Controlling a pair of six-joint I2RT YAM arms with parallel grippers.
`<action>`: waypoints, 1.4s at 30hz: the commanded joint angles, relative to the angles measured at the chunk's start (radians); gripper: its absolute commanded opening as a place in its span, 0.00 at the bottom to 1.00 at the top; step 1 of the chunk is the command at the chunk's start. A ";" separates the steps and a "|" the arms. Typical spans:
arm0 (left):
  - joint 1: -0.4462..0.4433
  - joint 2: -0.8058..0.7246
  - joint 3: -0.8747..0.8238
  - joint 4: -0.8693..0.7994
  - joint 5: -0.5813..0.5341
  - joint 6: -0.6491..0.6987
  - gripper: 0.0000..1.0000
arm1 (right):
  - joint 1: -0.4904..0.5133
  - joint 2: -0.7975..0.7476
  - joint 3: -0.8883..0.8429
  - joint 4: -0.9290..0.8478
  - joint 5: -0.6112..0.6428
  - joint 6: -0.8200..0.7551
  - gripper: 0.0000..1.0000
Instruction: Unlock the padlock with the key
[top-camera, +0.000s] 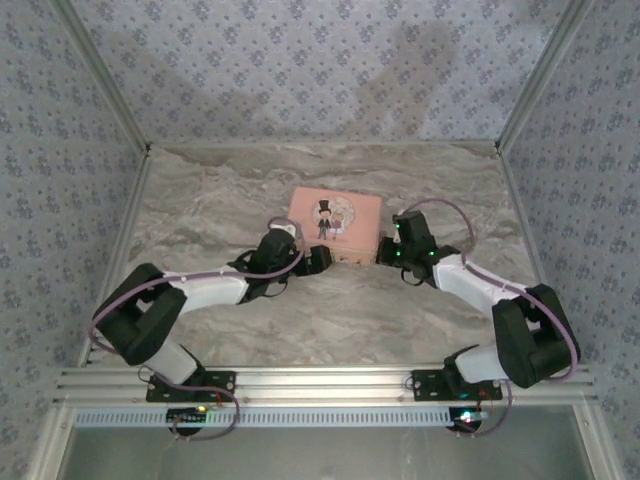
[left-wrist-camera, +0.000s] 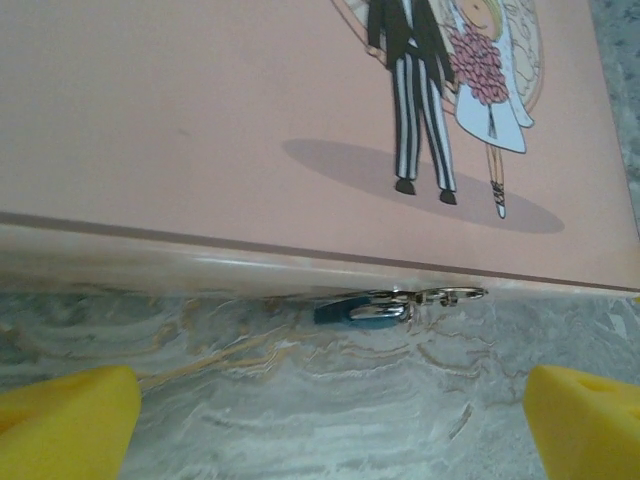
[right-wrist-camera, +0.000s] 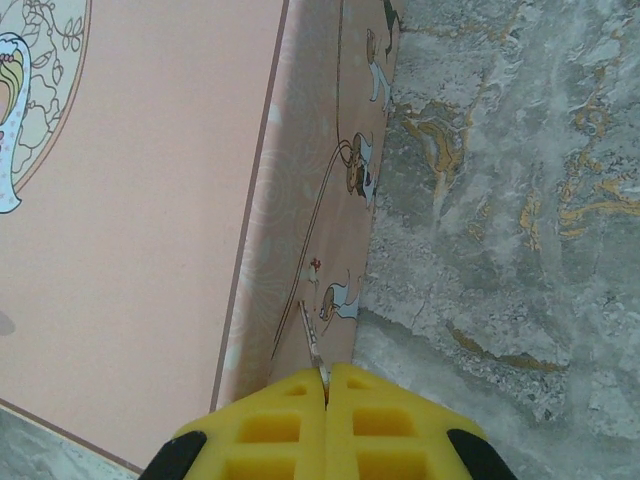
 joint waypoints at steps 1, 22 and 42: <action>-0.017 0.049 0.000 0.221 -0.023 0.042 0.98 | 0.018 0.016 0.032 0.019 -0.001 0.003 0.00; -0.063 0.283 0.051 0.546 0.136 0.240 0.97 | 0.025 0.029 0.045 0.030 0.008 -0.008 0.00; -0.002 0.330 -0.054 0.818 0.282 0.125 0.75 | 0.021 0.023 0.028 0.039 0.013 -0.004 0.00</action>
